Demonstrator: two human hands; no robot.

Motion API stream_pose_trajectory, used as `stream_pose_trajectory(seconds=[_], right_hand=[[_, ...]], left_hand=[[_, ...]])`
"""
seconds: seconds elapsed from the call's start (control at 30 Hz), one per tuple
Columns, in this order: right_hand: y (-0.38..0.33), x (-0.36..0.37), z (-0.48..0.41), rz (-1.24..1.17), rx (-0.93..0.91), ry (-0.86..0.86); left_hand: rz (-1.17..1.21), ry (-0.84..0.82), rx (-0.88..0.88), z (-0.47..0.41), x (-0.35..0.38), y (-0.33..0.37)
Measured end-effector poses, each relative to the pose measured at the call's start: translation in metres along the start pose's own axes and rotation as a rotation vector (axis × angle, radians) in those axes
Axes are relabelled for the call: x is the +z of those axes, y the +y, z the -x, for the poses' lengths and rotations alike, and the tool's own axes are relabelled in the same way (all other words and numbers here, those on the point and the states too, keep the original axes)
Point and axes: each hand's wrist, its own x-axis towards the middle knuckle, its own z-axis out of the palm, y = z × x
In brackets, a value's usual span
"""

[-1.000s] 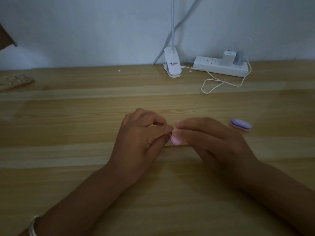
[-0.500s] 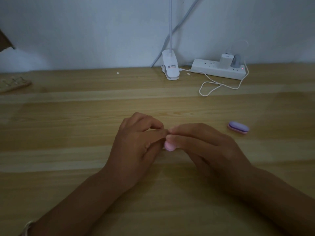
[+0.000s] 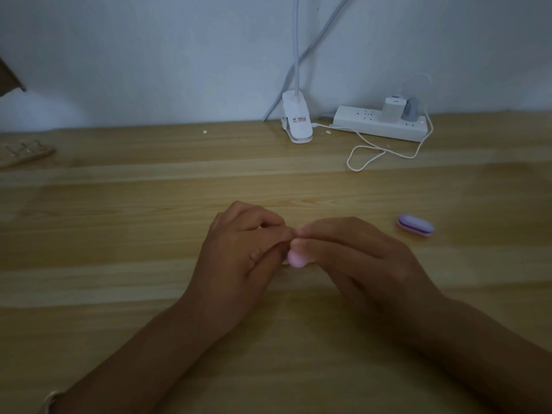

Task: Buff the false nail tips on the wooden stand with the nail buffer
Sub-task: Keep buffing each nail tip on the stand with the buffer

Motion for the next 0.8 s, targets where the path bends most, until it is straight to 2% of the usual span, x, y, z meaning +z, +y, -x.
stream_pose_trajectory(seconds=[0.07, 0.2, 0.3, 0.43, 0.57, 0.7, 0.8], right_hand=[[-0.001, 0.001, 0.001, -0.003, -0.037, -0.009], [0.008, -0.005, -0.002, 0.023, 0.014, 0.043], [0.002, 0.001, 0.000, -0.024, -0.020, 0.027], [0.007, -0.007, 0.001, 0.005, 0.027, 0.038], [-0.003, 0.000, 0.002, -0.031, -0.020, 0.032], [0.006, -0.008, -0.001, 0.005, 0.039, 0.041], [-0.001, 0.001, 0.001, -0.037, -0.012, 0.044]], left_hand=[[0.014, 0.002, 0.001, 0.001, 0.000, 0.000], [0.046, 0.013, -0.037, 0.000, 0.001, 0.001], [0.061, 0.010, -0.014, 0.001, 0.003, 0.001], [0.084, 0.004, -0.069, 0.001, 0.002, 0.002], [0.135, 0.001, -0.066, 0.001, 0.003, 0.002], [0.168, 0.020, -0.135, 0.001, 0.003, 0.003], [0.149, 0.008, -0.114, 0.001, 0.003, 0.002]])
